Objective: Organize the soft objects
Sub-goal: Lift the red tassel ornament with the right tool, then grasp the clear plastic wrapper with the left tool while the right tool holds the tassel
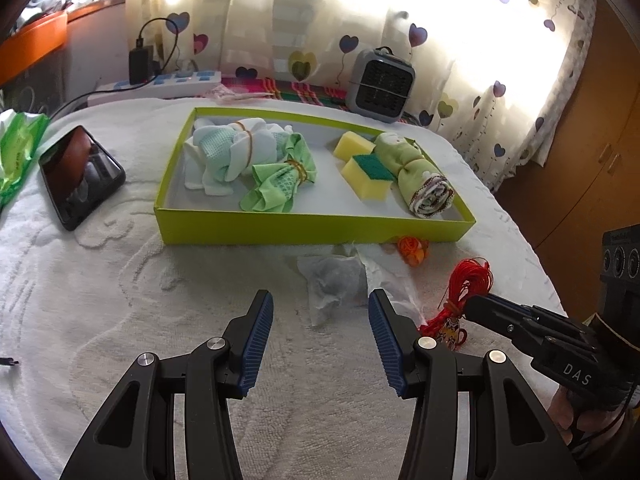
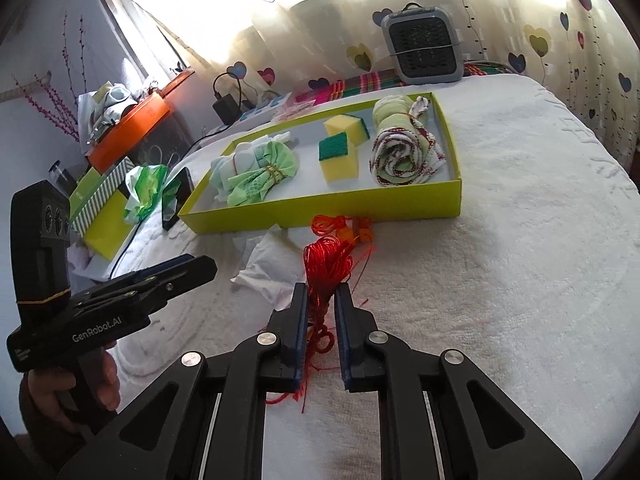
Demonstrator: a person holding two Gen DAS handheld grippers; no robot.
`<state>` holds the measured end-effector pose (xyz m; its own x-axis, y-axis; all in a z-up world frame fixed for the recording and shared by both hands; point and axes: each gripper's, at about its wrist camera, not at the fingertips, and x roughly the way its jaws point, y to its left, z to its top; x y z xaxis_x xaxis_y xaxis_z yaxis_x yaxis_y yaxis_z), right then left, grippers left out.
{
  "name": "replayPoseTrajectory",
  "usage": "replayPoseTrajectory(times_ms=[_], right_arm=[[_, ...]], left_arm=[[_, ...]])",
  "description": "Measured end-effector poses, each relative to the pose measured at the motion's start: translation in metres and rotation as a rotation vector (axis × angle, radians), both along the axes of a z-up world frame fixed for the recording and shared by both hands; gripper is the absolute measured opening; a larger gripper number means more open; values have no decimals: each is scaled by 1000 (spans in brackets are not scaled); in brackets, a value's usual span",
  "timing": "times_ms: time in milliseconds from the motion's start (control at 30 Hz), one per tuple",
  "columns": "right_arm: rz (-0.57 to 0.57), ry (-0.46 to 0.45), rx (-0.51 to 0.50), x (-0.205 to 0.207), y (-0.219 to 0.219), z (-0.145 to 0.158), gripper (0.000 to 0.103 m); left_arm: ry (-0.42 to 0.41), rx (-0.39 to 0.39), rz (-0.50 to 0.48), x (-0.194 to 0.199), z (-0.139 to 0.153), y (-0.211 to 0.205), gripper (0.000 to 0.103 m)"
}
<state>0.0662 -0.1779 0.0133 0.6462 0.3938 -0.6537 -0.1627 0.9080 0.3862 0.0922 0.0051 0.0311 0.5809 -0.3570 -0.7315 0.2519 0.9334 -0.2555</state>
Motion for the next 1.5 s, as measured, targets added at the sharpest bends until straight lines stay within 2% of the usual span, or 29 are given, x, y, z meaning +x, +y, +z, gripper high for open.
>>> replayPoseTrajectory(times_ms=[100, 467, 800, 1233, 1367, 1433, 1467, 1500], right_arm=[[-22, -8, 15, -8, -9, 2, 13], [-120, -66, 31, -31, -50, 18, 12], [-207, -25, -19, -29, -84, 7, 12], [-200, 18, -69, -11, -88, -5, 14], [-203, 28, -55, -13, -89, -8, 21], [-213, 29, -59, -15, -90, -9, 39], [-214, 29, -61, -16, -90, -9, 44], [-215, 29, -59, -17, -90, -9, 45]], left_arm=[[11, -11, -16, 0, -1, -5, 49], [49, 26, -76, 1, -9, -35, 49], [41, 58, -80, 0, -12, -53, 49], [33, 105, -102, 3, -16, -74, 43], [30, 130, -103, 5, -16, -81, 44], [21, 152, -107, 6, -16, -85, 44], [19, 163, -111, 7, -17, -87, 44], [24, 168, -112, 8, -19, -88, 44]])
